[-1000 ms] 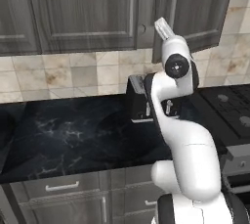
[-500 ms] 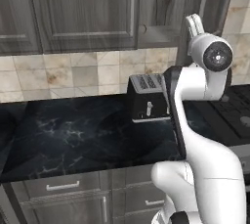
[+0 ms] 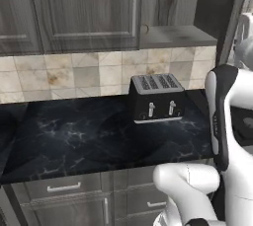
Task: Open the cabinet and move the ladle to the pot. Then close the cabinet.
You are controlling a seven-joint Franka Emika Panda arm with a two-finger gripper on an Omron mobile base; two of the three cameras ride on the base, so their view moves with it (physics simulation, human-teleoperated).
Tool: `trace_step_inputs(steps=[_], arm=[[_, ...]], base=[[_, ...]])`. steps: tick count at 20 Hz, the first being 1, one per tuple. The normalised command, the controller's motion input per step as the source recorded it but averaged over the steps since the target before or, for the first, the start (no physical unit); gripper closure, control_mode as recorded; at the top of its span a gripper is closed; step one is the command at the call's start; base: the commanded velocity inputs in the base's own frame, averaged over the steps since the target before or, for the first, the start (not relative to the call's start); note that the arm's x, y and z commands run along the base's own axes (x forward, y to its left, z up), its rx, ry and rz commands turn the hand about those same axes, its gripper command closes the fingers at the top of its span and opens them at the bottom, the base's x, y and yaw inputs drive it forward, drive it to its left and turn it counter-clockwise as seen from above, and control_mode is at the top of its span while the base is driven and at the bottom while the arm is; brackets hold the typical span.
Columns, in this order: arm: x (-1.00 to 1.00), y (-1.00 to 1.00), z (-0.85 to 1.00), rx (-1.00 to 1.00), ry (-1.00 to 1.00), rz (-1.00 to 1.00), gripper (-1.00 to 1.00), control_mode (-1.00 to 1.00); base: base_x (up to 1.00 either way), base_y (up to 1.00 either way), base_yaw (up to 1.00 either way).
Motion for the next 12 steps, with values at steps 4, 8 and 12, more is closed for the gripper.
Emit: trace_step_inputs(steps=[4,8,12], arm=[[-0.13,-1.00,0.00,0.27,-0.14,0.00,1.00,-1.00],[-0.50,-0.81,0.04,0.12,-0.11,0.00,1.00,-1.00],[-0.79,-0.77,0.41,0.15,0.00,-0.02,1.00,-1.00]], base=[[0.00,0.00,0.00],[0.00,0.00,0.00],[0.00,0.00,0.00]])
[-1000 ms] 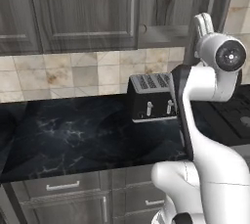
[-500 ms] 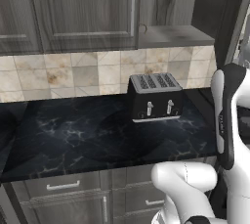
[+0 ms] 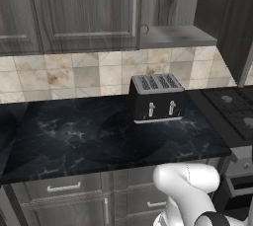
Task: Open the cabinet and move the ladle to the pot. Then close the cabinet.
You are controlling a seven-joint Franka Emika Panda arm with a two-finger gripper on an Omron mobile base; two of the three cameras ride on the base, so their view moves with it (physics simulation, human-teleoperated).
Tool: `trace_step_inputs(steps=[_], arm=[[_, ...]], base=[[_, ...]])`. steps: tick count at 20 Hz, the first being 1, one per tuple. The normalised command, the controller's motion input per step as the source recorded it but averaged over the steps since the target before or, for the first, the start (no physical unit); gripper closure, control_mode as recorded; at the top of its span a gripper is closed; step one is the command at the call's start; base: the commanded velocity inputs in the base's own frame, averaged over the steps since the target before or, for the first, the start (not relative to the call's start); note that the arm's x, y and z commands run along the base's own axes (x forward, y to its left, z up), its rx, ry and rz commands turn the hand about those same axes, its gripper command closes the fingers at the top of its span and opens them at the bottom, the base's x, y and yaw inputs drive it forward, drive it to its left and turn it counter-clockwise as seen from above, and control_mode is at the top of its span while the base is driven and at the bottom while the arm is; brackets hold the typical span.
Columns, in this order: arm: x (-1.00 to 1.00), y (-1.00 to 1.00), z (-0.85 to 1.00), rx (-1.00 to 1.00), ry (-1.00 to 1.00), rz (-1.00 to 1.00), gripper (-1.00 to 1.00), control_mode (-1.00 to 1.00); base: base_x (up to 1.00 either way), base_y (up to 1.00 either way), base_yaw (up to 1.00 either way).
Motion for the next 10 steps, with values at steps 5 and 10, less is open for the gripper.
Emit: trace_step_inputs(steps=[5,10], arm=[[-0.99,-0.50,0.34,0.07,0.00,-0.01,1.00,-1.00],[-1.00,0.45,0.08,0.01,-0.06,0.00,1.00,-1.00]], base=[[0.00,0.00,0.00],[0.00,0.00,0.00]])
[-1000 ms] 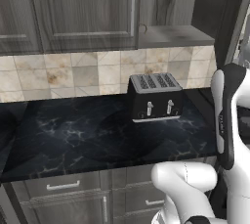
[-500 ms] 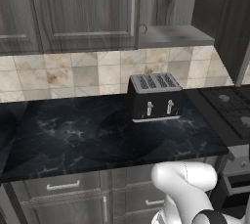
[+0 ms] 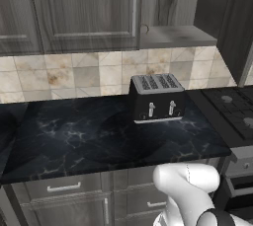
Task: Open the cabinet and move the ladle to the pot. Then close the cabinet.
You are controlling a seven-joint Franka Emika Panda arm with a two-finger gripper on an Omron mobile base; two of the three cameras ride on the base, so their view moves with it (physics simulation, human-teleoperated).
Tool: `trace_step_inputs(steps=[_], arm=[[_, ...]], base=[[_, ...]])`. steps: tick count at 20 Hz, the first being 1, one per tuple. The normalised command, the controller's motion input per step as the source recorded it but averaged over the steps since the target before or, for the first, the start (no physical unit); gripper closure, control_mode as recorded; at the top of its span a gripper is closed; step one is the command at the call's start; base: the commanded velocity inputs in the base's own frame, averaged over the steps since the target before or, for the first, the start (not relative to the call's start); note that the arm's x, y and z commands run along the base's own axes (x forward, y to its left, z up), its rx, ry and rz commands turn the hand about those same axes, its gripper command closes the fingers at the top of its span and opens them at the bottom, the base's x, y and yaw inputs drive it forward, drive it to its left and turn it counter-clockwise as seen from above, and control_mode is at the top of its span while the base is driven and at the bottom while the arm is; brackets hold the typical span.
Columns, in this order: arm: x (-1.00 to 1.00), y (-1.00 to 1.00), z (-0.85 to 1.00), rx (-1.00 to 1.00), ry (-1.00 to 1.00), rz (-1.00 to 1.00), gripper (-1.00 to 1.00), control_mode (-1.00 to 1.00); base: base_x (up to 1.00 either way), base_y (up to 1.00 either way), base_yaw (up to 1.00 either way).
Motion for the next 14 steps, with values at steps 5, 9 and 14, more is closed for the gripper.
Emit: trace_step_inputs(steps=[5,9,14], arm=[[-0.73,1.00,-0.10,0.00,-0.12,0.05,1.00,-1.00],[-0.24,1.00,-0.02,-0.22,-0.05,0.11,1.00,-1.00],[0.45,1.00,-0.03,-0.27,0.00,0.18,1.00,-1.00]], base=[[0.00,0.00,0.00],[0.00,0.00,0.00],[0.00,0.00,0.00]])
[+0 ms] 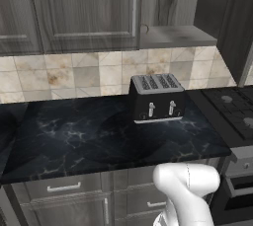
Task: Open the cabinet and move the ladle to the pot. Then close the cabinet.
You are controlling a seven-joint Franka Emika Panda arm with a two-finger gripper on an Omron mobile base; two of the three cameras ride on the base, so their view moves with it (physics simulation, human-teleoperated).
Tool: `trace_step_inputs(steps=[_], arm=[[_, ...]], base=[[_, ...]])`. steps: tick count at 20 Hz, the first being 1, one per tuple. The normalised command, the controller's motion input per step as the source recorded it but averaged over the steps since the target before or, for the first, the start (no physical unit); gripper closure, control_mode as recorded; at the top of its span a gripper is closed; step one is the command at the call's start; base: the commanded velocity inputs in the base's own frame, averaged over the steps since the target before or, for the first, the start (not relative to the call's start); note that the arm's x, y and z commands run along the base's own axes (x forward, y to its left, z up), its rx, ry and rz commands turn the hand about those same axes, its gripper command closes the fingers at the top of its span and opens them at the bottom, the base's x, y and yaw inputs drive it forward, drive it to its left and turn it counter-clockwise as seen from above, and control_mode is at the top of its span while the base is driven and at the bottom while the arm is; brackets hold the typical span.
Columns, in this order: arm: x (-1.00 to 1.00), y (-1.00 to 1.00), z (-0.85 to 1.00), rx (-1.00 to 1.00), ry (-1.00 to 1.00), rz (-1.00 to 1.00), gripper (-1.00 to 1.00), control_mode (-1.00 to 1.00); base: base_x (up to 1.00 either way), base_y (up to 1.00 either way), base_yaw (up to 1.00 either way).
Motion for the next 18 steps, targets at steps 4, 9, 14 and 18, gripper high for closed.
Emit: trace_step_inputs(steps=[4,9,14,18], arm=[[0.80,1.00,0.00,-0.34,0.00,0.25,1.00,-1.00],[0.80,1.00,0.00,-0.53,0.06,0.21,-1.00,-1.00],[1.00,0.64,0.00,-0.45,0.00,0.22,-1.00,-1.00],[0.70,0.45,0.00,-0.55,-0.13,0.21,-1.00,-1.00]], base=[[0.00,0.00,0.00],[0.00,0.00,0.00],[0.00,0.00,0.00],[0.00,0.00,0.00]])
